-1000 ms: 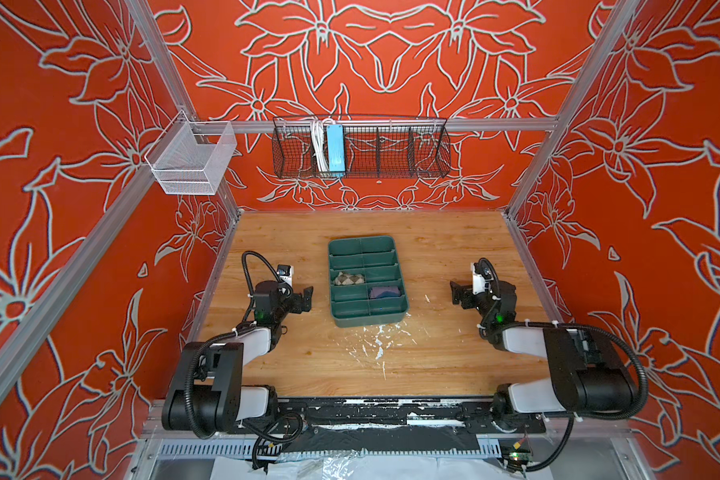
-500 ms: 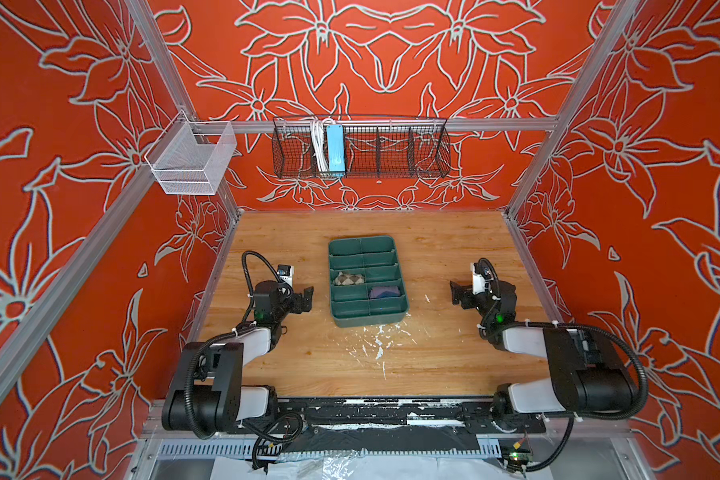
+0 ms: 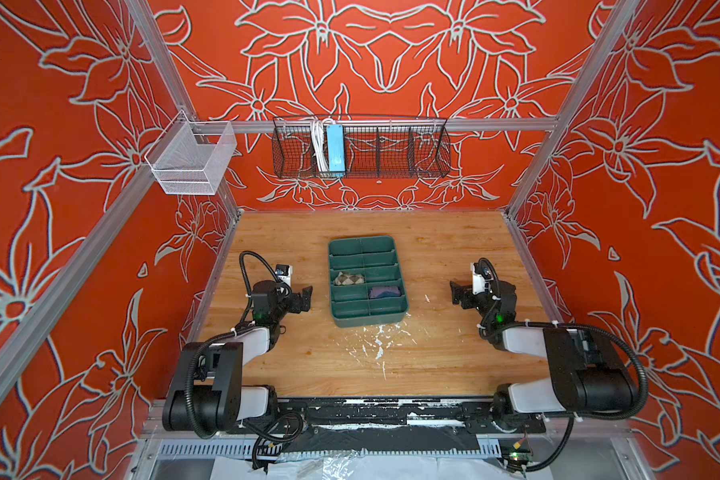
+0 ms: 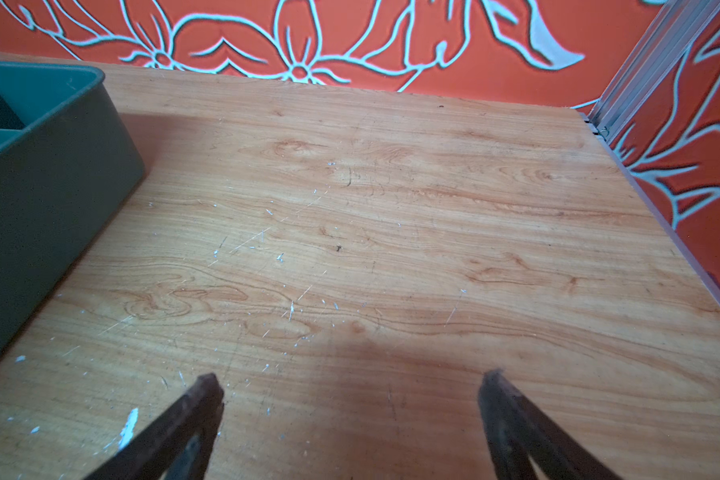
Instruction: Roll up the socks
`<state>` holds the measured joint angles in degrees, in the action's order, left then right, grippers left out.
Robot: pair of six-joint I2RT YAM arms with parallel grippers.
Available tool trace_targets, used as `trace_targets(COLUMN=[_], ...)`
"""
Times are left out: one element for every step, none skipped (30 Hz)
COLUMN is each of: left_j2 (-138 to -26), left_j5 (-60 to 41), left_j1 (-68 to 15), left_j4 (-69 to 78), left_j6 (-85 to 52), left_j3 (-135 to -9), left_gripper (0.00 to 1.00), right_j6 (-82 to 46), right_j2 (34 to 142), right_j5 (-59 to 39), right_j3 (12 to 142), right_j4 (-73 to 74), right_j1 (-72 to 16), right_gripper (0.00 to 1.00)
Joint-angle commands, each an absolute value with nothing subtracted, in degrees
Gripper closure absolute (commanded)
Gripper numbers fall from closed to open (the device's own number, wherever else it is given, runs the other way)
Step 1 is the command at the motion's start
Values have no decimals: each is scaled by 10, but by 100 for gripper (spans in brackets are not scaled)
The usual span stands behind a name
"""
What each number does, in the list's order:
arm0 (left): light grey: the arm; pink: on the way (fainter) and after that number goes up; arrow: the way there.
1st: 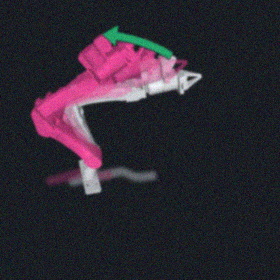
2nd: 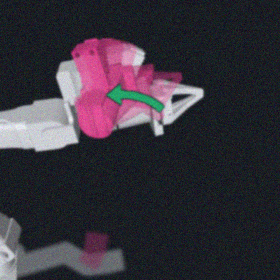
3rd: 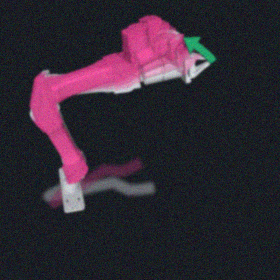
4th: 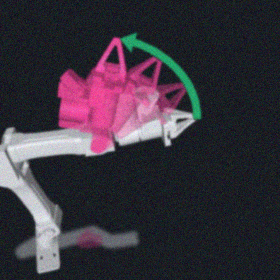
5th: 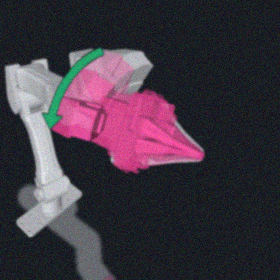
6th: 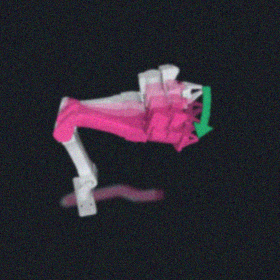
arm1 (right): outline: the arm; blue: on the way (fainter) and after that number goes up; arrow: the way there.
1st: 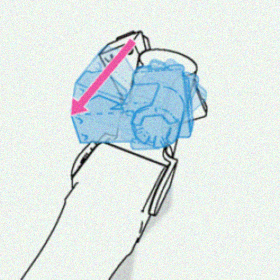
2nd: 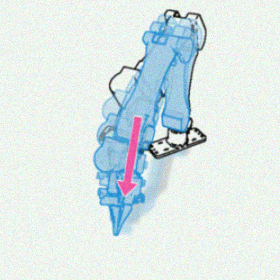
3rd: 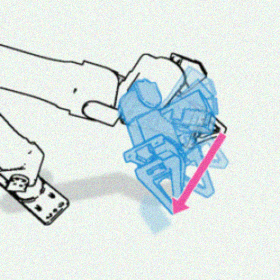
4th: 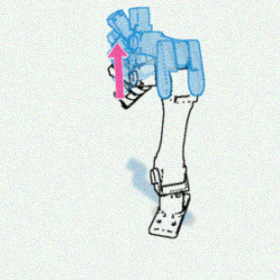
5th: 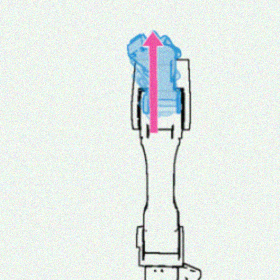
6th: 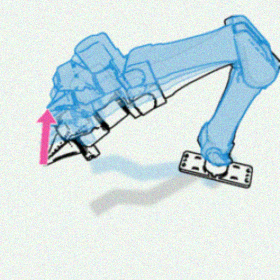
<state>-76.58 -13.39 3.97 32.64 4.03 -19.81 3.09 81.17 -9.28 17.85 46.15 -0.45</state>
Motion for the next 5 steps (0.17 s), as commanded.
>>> trace_targets(left_j2=[-769, -769, -768, -765, -765], left_j5=[-145, -145, -145, -144, -144], left_j1=[43, 43, 43, 44, 44], left_j4=[329, 329, 330, 331, 332], left_j6=[41, 42, 42, 42, 41], left_j3=[-207, -207, -207, -205, -204], left_gripper=[3, 3, 3, 3, 3], right_j6=[43, 43, 43, 43, 43], right_j2=[803, 803, 803, 803, 803], right_j5=[-99, -99, -99, -99, -99], right_j3=[171, 171, 171, 171, 171], right_j4=[474, 474, 474, 474, 474], right_j1=[-1, 0, -1, -1, 0], right_gripper=[2, 2, 2, 2, 2])
